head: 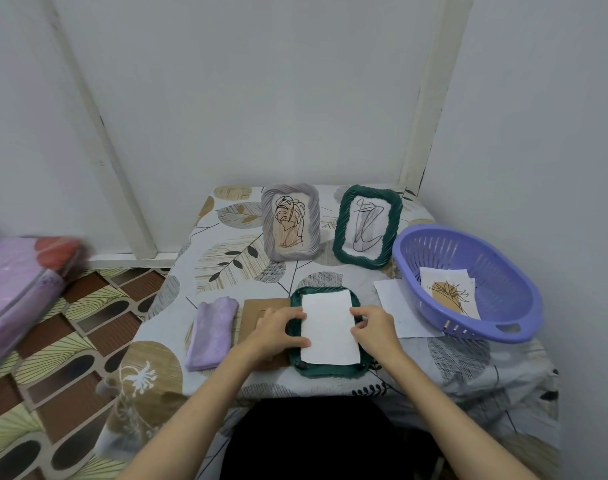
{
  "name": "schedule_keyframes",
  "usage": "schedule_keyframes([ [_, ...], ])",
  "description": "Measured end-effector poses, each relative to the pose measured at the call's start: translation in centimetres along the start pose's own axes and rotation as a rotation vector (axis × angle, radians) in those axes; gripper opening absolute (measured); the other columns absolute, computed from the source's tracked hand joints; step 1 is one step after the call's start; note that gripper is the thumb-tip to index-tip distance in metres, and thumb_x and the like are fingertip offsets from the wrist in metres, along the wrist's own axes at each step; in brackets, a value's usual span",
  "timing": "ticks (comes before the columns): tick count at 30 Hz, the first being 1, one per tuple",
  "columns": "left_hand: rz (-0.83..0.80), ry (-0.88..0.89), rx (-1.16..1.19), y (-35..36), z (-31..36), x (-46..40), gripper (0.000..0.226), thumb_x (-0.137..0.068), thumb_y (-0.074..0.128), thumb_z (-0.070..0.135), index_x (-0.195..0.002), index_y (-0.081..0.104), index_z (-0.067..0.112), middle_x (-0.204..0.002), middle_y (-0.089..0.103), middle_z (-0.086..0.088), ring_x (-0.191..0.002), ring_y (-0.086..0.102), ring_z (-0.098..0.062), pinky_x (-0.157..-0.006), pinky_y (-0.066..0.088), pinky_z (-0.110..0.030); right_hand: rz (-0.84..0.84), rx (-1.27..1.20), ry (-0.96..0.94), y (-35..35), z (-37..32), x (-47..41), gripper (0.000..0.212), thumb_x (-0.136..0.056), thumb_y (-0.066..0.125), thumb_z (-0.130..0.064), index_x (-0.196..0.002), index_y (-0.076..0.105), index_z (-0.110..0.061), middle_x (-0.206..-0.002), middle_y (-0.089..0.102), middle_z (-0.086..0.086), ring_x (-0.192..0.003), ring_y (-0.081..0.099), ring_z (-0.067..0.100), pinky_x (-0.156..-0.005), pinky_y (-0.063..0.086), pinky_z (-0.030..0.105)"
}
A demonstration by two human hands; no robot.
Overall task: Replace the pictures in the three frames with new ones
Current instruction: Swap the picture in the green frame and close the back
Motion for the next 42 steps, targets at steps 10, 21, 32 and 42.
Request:
schedule_keyframes([
  [10, -0.025, 0.03, -0.025, 0.07, -0.3, -0.4, 0.061, -0.077, 0.069, 0.039, -0.132, 0.046, 0.025, -0.146, 0.037, 0.008, -0.129, 0.032, -0.024, -0.11, 0.024, -0.039, -0.013, 0.055, 0.04, 0.12, 0.11, -0.25, 0.041, -0.078, 0.046, 0.004, -0.114, 0.064, -0.006, -0.12, 0.063, 0.009, -0.109, 0.057, 0.024, -0.094, 0.048, 0.04],
  [21, -0.093, 0.044, -0.049, 0.24, -0.7, -0.71, 0.059, -0.083, 0.062, 0.044, -0.136, 0.04, 0.029, -0.15, 0.029, 0.01, -0.135, 0.025, -0.025, -0.114, 0.019, -0.048, -0.067, 0.087, 0.046, -0.08, -0.08, -0.51, 0.041, -0.075, 0.05, 0.002, -0.112, 0.064, -0.008, -0.12, 0.063, 0.007, -0.11, 0.056, 0.023, -0.096, 0.047, 0.039],
  [32, -0.149, 0.094, -0.058, -0.26, -0.49, -0.55, 0.076, -0.074, 0.072, 0.042, -0.139, 0.038, 0.022, -0.153, 0.024, 0.007, -0.139, 0.019, -0.022, -0.116, 0.011, -0.038, -0.141, 0.196, -0.087, 0.33, -0.25, -0.31, 0.038, -0.078, 0.064, -0.009, -0.115, 0.061, -0.002, -0.121, 0.057, 0.012, -0.11, 0.054, 0.023, -0.094, 0.038, 0.023],
  [42, -0.125, 0.117, -0.083, -0.07, -0.61, -0.35, 0.092, -0.063, 0.075, 0.052, -0.14, 0.037, 0.018, -0.154, 0.023, 0.007, -0.139, 0.02, -0.018, -0.113, 0.011, -0.03, -0.153, 0.288, -0.212, 0.37, -0.19, -0.34, 0.041, -0.082, 0.064, -0.016, -0.122, 0.058, -0.012, -0.14, 0.041, 0.003, -0.128, 0.034, 0.026, -0.105, 0.027, 0.028],
])
Point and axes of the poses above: each hand's wrist, its own x-axis away from the middle knuckle, its own y-axis out of the palm, z = x × y, the point moved 4 cm from there along -x, towards the middle knuckle
